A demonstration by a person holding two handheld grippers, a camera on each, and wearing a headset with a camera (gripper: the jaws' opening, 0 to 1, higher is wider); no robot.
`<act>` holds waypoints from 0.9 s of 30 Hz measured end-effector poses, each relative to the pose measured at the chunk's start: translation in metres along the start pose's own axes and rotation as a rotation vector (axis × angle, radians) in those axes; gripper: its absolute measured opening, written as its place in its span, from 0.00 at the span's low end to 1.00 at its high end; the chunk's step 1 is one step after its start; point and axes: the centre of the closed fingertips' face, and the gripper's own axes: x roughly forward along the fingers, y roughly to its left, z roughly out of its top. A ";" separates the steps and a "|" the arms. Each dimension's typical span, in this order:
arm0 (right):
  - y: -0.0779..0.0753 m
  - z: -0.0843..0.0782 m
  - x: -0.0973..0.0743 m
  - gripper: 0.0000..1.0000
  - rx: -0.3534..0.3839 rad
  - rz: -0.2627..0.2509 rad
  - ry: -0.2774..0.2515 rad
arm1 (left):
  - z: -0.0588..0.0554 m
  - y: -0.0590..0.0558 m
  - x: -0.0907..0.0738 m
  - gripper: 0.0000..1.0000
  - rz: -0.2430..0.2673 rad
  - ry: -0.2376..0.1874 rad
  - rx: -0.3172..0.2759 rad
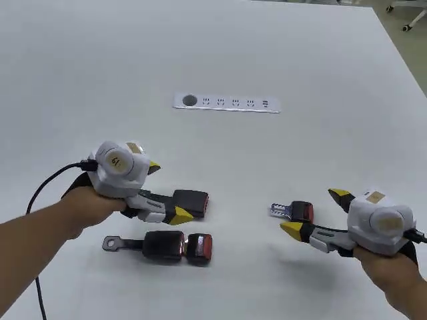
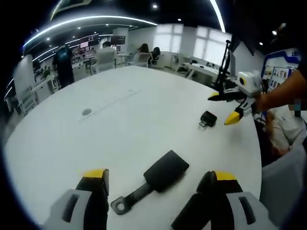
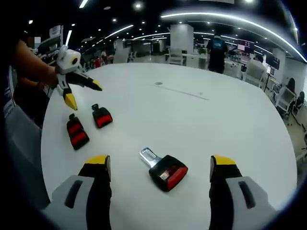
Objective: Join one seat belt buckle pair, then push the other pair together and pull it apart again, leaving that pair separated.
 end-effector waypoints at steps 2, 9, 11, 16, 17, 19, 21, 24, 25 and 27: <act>0.006 -0.001 -0.002 0.89 -0.006 -0.009 -0.001 | -0.006 0.001 -0.006 0.95 0.005 -0.005 -0.014; 0.021 0.014 -0.019 0.94 0.010 -0.044 -0.058 | -0.011 0.001 -0.042 0.98 0.083 -0.074 -0.087; 0.025 0.015 -0.019 0.96 0.016 -0.051 -0.066 | -0.017 0.005 -0.053 0.99 0.107 -0.087 -0.093; 0.043 0.025 -0.029 0.97 0.013 -0.048 -0.094 | -0.028 -0.010 -0.080 1.00 0.108 -0.126 -0.145; 0.046 0.025 -0.030 0.97 0.013 -0.049 -0.098 | -0.029 -0.012 -0.083 1.00 0.106 -0.145 -0.167; 0.051 0.026 -0.033 0.98 0.013 -0.053 -0.102 | -0.033 -0.015 -0.093 1.00 0.117 -0.162 -0.183; 0.056 0.026 -0.036 0.98 0.011 -0.054 -0.110 | -0.040 -0.013 -0.098 1.00 0.127 -0.166 -0.193; 0.063 0.025 -0.043 0.98 0.012 -0.051 -0.117 | -0.045 -0.012 -0.107 1.00 0.128 -0.194 -0.205; 0.065 0.024 -0.044 0.98 0.016 -0.048 -0.118 | -0.045 -0.013 -0.112 1.00 0.129 -0.209 -0.207; 0.069 0.021 -0.048 0.99 0.005 -0.048 -0.120 | -0.046 -0.015 -0.119 1.00 0.130 -0.220 -0.209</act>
